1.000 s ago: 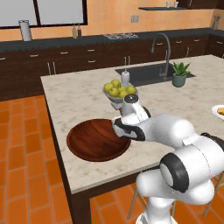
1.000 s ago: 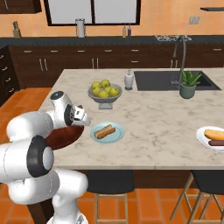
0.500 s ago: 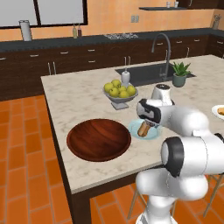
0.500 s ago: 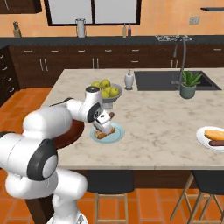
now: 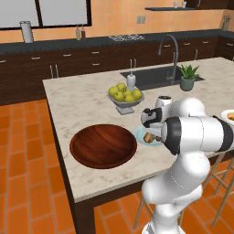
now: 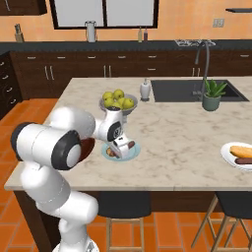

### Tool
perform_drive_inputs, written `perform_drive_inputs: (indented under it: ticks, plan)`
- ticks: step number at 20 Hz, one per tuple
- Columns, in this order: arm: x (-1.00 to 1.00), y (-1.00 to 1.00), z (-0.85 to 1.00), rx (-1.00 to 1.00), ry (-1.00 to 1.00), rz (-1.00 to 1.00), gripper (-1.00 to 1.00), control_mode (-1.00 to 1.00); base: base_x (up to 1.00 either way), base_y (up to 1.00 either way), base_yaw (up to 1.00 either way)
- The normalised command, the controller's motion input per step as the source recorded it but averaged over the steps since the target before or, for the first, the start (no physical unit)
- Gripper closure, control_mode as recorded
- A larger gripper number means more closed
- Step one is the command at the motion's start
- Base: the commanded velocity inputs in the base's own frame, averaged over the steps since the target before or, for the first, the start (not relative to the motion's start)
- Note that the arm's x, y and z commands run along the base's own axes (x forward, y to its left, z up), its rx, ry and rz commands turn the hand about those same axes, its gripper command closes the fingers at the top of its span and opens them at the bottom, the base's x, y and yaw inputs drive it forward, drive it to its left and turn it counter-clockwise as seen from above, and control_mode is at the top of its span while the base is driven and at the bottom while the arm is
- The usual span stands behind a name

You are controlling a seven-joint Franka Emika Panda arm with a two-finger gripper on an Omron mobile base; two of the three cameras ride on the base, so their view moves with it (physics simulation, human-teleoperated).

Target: Place one bun and one sausage from the bowl on each plate.

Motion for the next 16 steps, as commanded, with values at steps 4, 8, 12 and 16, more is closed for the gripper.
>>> perform_drive_inputs:
  ticks: [4, 8, 12, 16]
  plan:
    - [0.53, 0.04, -0.27, 0.0, 0.0, -0.01, -1.0, -1.0, 0.0, 0.0, 0.0]
    - [0.32, 0.01, -0.2, 0.0, -0.13, 0.0, -1.0, -1.0, 0.0, 0.0, 0.0]
    - [0.01, 0.0, 0.11, 0.01, -0.08, 0.0, -1.0, -1.0, 0.0, 0.0, 0.0]
    - [-0.5, -0.15, 0.75, 0.04, -0.36, 0.0, -1.0, -1.0, 0.0, 0.0, 0.0]
